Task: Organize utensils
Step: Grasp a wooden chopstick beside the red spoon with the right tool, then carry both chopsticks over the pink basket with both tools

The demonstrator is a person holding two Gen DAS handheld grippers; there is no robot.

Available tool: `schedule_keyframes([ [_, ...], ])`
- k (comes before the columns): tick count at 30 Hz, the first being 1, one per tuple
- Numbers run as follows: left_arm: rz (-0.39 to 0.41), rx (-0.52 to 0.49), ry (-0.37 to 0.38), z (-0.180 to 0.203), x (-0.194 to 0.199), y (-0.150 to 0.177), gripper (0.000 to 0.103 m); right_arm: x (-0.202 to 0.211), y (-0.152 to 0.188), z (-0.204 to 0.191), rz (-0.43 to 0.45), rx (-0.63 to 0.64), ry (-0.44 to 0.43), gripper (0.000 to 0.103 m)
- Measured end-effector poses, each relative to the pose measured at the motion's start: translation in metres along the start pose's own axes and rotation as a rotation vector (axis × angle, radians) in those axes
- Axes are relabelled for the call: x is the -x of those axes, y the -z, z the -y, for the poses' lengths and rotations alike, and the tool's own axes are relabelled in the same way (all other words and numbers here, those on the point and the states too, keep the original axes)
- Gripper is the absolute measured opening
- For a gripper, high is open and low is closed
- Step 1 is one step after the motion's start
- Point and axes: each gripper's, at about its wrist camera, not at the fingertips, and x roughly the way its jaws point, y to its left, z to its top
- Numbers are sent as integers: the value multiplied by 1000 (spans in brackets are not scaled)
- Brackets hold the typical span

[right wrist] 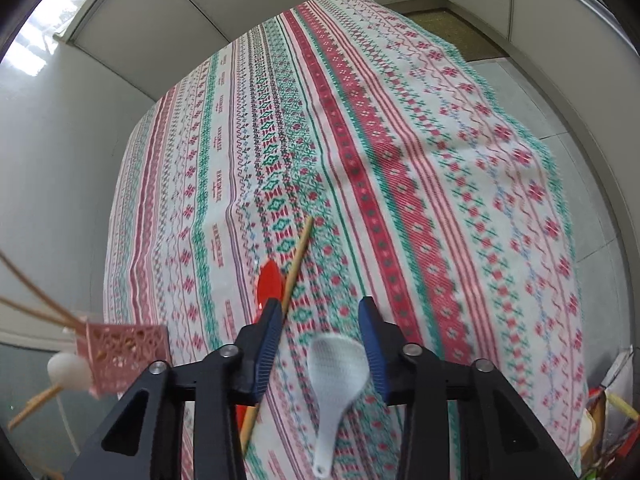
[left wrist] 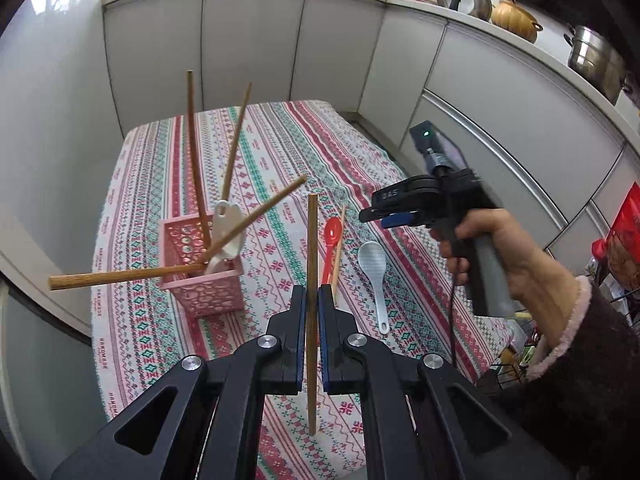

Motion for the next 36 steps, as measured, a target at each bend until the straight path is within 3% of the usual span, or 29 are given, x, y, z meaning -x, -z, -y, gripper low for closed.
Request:
schedule_keyframes([
  [3,-1,6,3,-6,1,1,5,-17,-7,-11,3,-2,8,30],
  [11,-4,17,8,-10,-1,1,5,-40,-18,-31,54,34,131,21],
  [15,-7,25,3,-11,-4,1,5,-44,-17,-39,76,69,204,10],
  [25,5,57,-26,-15,-3,1,5,-21,-6,-14,70,-9,43,5],
  [36,83,101,-55,-30,25,-4,5,78,29,-45,211,114,-79,5],
])
